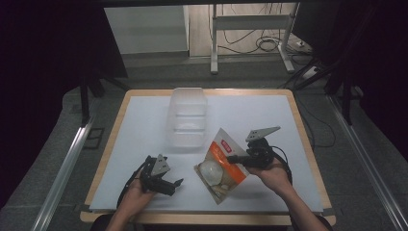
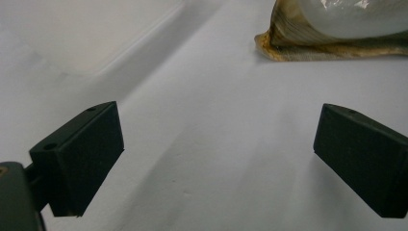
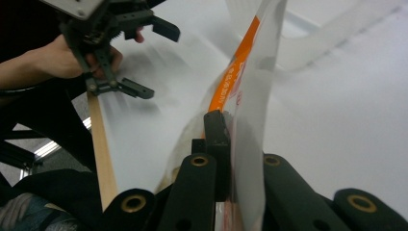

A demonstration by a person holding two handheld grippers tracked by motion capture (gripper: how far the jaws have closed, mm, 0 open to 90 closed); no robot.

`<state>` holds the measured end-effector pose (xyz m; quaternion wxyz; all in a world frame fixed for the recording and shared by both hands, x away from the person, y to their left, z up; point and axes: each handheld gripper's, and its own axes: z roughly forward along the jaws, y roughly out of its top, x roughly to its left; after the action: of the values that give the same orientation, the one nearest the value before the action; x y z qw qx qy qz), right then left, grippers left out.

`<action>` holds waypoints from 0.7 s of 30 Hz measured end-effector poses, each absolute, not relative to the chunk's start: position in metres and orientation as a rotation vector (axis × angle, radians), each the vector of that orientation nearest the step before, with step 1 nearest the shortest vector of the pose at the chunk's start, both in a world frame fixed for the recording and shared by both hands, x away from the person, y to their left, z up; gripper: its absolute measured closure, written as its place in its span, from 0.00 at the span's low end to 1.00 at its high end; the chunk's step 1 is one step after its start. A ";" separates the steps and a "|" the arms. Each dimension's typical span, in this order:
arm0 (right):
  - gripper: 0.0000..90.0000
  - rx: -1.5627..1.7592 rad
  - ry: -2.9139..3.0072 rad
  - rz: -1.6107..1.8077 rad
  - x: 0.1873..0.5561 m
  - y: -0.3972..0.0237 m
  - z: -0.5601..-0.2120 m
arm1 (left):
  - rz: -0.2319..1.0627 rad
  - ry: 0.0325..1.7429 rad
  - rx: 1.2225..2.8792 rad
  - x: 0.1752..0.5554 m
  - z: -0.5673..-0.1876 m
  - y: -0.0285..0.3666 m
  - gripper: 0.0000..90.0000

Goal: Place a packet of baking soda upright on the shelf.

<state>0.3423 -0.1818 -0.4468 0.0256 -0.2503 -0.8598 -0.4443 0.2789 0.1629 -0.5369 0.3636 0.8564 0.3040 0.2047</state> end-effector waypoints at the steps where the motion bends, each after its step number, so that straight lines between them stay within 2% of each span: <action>1: 0.99 -0.762 -2.659 -1.377 0.342 -0.181 -0.444 | 0.528 0.782 2.204 0.279 -0.537 0.163 0.04; 9: 0.99 -0.729 -2.725 -1.384 0.343 -0.177 -0.422 | 0.528 0.783 2.197 0.279 -0.537 0.163 0.04; 21: 0.99 -0.770 -2.785 -1.434 0.364 -0.183 -0.394 | 0.529 0.783 2.197 0.279 -0.537 0.163 0.04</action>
<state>0.3641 -0.1828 -0.3939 -0.0418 -0.2384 -0.8626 -0.4442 0.2787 0.1634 -0.5365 0.3662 0.8548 0.3046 0.2058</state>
